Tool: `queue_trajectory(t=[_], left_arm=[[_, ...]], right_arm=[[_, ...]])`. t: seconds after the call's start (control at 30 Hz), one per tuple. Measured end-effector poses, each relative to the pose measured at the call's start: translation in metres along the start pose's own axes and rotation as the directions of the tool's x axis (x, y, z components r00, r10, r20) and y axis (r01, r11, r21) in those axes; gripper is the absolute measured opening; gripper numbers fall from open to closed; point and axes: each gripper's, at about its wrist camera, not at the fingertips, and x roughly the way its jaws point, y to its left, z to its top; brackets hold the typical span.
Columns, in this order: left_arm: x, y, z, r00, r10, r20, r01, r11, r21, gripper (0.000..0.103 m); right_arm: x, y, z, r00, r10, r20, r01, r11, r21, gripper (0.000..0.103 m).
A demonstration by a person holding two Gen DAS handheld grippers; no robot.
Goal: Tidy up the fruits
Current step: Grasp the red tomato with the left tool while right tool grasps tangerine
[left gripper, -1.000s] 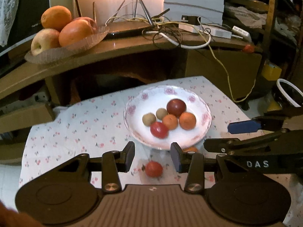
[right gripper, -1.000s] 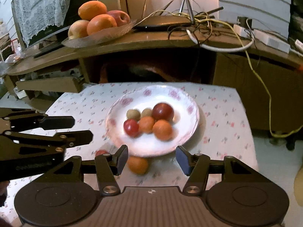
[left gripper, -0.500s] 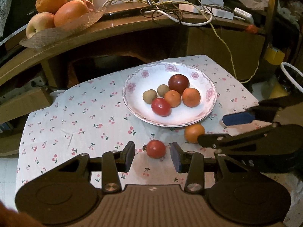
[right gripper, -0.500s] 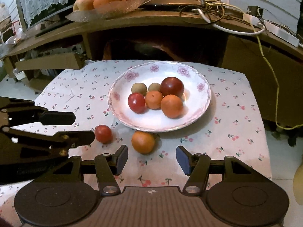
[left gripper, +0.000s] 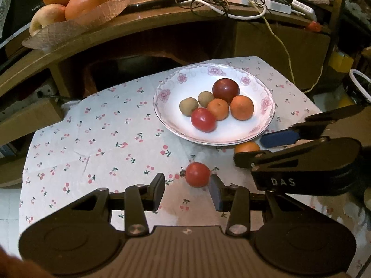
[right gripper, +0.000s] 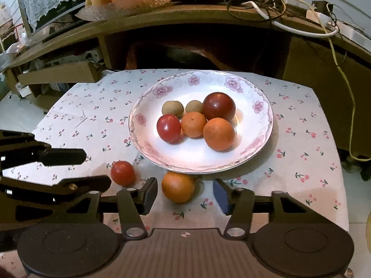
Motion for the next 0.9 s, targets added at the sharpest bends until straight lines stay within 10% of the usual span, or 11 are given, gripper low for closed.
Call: queue_trajectory(t=[0.13, 0.9], left_arm=[[0.002, 0.002, 0.001, 1.000, -0.022, 0.005, 0.022, 1.000, -0.014, 0.047], [0.036, -0.003, -0.002, 0.998, -0.058, 0.011, 0.058, 0.998, -0.023, 0.037]], right_arm=[[0.001, 0.000, 0.001, 0.999, 0.035, -0.021, -0.035, 0.999, 0.011, 0.032], [-0.024, -0.021, -0.015, 0.998, 0.027, -0.065, -0.025, 0.999, 0.026, 0.032]])
